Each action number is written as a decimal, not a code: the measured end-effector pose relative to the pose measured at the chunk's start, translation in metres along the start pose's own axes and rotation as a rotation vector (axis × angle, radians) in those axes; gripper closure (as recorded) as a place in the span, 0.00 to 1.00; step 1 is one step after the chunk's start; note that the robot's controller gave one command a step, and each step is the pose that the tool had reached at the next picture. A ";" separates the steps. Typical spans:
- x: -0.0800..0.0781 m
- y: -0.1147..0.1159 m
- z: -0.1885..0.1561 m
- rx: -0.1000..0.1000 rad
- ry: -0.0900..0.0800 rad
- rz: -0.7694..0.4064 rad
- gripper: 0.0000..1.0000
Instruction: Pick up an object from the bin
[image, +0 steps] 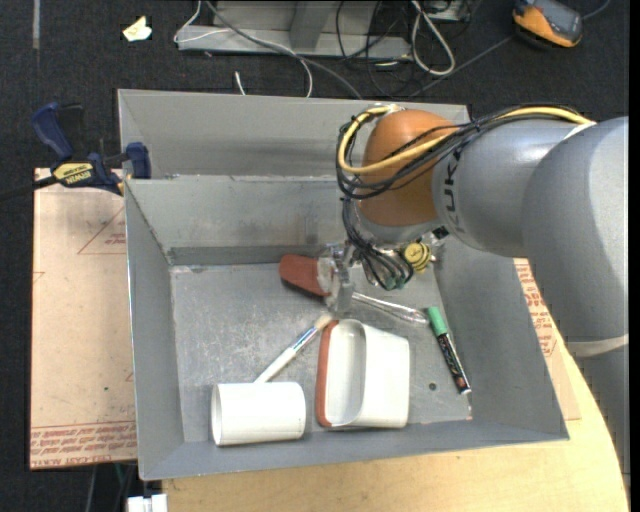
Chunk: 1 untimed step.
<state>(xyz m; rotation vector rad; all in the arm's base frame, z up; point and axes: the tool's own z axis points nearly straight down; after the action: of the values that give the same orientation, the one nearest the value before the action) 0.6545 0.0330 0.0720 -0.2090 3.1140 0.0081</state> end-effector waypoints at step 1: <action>0.000 0.000 0.000 0.000 0.000 0.000 1.00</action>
Offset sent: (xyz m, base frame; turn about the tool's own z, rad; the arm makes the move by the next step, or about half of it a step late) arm 0.0000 0.0000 0.0000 0.0000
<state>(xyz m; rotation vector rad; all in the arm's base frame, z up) 0.6545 0.0330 0.0720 -0.2091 3.1140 0.0083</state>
